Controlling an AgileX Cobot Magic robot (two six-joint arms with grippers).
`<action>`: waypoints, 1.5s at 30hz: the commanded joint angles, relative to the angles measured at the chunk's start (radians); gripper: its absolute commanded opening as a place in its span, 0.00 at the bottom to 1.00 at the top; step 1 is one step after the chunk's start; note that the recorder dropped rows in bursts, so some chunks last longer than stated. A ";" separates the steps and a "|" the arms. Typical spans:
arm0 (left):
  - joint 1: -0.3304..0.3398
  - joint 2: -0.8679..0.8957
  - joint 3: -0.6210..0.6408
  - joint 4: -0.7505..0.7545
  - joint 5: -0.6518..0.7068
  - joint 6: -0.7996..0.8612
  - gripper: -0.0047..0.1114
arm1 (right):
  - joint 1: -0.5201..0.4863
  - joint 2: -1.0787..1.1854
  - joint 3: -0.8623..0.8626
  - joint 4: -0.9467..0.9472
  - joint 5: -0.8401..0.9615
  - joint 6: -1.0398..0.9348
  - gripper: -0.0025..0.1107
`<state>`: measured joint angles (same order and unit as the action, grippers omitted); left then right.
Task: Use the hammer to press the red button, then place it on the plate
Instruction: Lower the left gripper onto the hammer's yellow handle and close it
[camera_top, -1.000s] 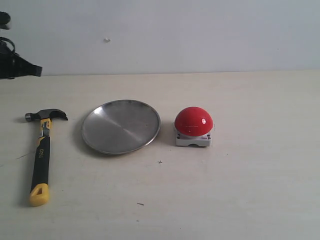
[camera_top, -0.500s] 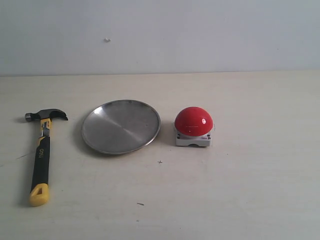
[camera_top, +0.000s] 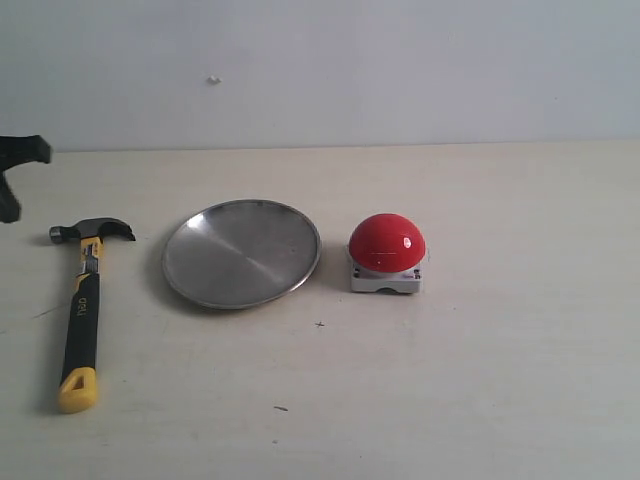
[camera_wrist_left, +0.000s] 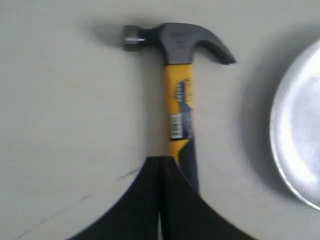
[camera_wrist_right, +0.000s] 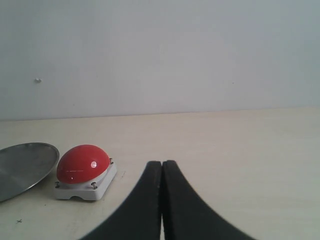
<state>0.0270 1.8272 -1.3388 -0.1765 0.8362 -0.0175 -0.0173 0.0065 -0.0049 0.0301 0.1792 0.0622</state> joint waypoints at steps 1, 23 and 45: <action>-0.121 0.131 -0.181 0.009 0.133 -0.070 0.04 | -0.006 -0.007 0.005 -0.003 -0.001 -0.009 0.02; -0.127 0.403 -0.378 0.177 0.194 -0.280 0.50 | -0.006 -0.007 0.005 -0.003 -0.001 -0.009 0.02; -0.127 0.488 -0.372 0.177 0.148 -0.305 0.50 | -0.006 -0.007 0.005 -0.003 -0.001 -0.009 0.02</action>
<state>-0.1011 2.3116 -1.7125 0.0000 1.0005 -0.3143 -0.0173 0.0065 -0.0049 0.0301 0.1792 0.0622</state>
